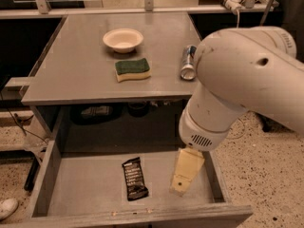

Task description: Pick rxbar chocolate from top drawer and place on counter

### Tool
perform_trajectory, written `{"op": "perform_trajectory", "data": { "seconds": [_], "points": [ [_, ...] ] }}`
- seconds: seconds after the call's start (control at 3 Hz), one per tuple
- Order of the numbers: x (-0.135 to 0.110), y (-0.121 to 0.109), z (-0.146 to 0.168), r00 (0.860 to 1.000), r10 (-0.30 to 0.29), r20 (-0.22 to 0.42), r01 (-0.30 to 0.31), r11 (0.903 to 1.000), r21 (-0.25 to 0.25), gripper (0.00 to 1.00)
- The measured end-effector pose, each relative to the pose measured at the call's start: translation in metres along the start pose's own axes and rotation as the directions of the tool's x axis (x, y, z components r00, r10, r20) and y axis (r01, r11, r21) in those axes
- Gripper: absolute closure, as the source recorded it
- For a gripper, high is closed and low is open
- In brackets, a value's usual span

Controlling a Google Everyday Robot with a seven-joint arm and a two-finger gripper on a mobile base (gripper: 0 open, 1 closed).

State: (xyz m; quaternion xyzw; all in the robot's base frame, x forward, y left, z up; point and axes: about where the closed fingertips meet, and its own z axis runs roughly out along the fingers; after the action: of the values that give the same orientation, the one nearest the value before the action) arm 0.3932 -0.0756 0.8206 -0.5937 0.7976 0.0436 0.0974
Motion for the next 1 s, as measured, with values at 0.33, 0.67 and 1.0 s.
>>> {"op": "perform_trajectory", "data": {
  "seconds": [0.33,0.67,1.0],
  "points": [
    [-0.001,0.001,0.001,1.000,0.001,0.000,-0.001,1.0000,-0.001,0.00],
    [-0.009,0.013,0.016,0.999,-0.010,0.035,0.011,0.9994,-0.031,0.00],
    [-0.038,0.035,0.054,0.998,-0.004,0.057,0.011,0.9935,-0.113,0.00]
  ]
}}
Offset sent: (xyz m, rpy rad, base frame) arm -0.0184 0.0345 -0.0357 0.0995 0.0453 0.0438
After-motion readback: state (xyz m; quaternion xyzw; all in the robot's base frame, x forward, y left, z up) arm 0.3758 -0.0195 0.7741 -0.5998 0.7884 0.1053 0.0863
